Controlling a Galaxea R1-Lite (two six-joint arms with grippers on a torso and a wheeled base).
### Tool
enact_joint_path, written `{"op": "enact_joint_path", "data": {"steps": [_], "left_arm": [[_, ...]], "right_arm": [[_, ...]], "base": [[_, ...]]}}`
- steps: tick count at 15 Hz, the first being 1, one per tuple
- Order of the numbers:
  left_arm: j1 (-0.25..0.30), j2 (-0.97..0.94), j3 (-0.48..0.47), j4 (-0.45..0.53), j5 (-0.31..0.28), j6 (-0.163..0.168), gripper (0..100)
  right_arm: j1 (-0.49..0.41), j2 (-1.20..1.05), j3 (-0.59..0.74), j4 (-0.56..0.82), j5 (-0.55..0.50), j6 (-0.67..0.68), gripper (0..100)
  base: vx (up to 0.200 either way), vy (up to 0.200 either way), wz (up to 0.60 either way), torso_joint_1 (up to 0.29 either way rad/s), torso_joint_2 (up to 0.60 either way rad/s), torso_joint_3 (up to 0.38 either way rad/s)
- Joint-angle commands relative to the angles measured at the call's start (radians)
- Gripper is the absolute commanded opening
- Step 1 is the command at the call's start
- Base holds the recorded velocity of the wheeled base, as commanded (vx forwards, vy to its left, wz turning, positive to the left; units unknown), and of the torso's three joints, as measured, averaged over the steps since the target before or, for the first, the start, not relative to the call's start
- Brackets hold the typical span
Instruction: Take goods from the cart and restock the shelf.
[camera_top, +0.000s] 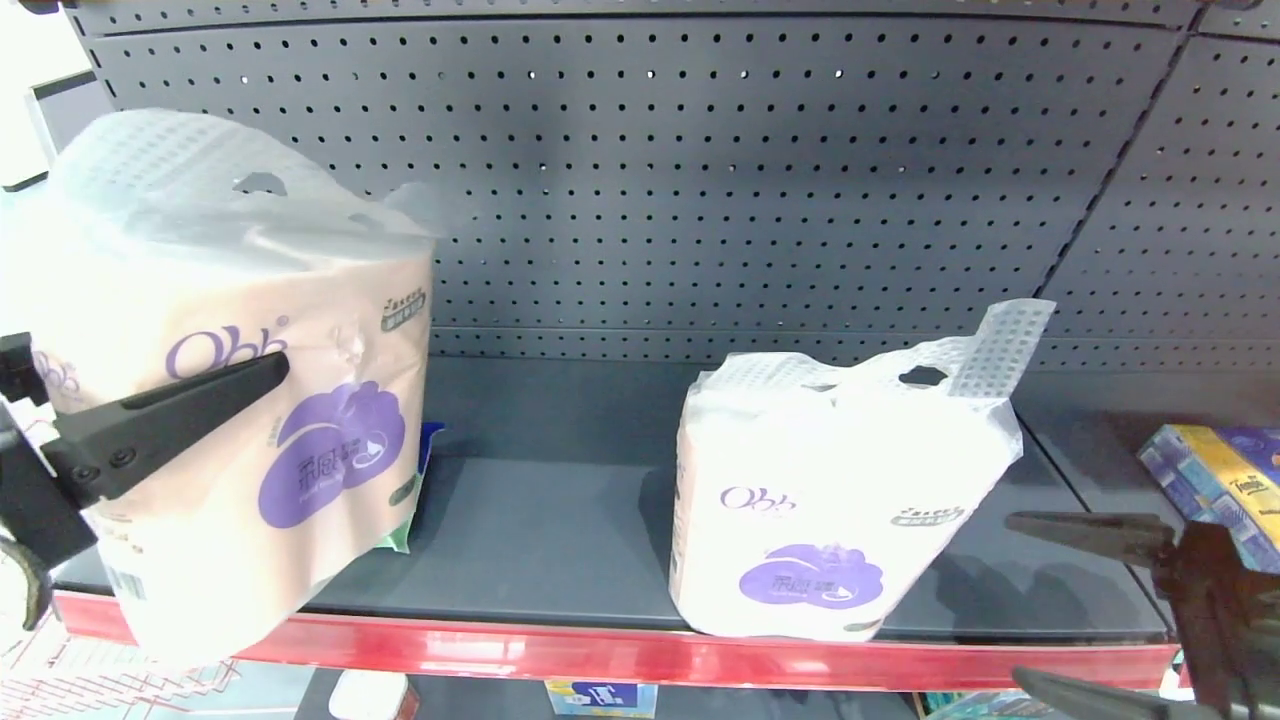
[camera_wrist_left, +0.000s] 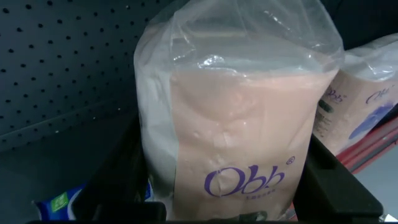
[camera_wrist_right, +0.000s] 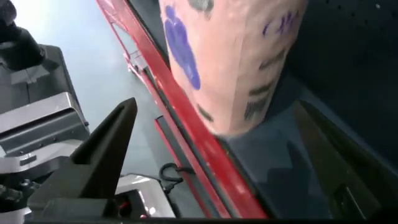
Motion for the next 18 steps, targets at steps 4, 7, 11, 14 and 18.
{"op": "enact_joint_path", "data": {"steps": [4,7,11,14,18], "left_arm": [[-0.017,0.17,-0.02,-0.144,-0.067,0.0,0],[-0.04,0.226,-0.039,-0.198,-0.128,0.0,0],[-0.068,0.266,-0.07,-0.204,-0.133,-0.002,0],[-0.069,0.297,-0.098,-0.204,-0.139,-0.006,0],[-0.068,0.421,-0.121,-0.318,-0.297,-0.028,0]], "right_arm": [[-0.37,-0.345,0.122,0.004,-0.227,0.198,100],[-0.459,-0.405,0.133,0.006,-0.416,0.24,100],[-0.492,-0.426,0.139,0.006,-0.627,0.24,100],[-0.498,-0.428,0.142,0.006,-0.824,0.24,100],[-0.427,-0.526,0.177,0.006,-0.681,0.238,100]], "base": [[0.0,0.0,0.0,0.0,0.0,0.0],[0.0,0.0,0.0,0.0,0.0,0.0],[0.0,0.0,0.0,0.0,0.0,0.0],[0.0,0.0,0.0,0.0,0.0,0.0],[0.0,0.0,0.0,0.0,0.0,0.0]]}}
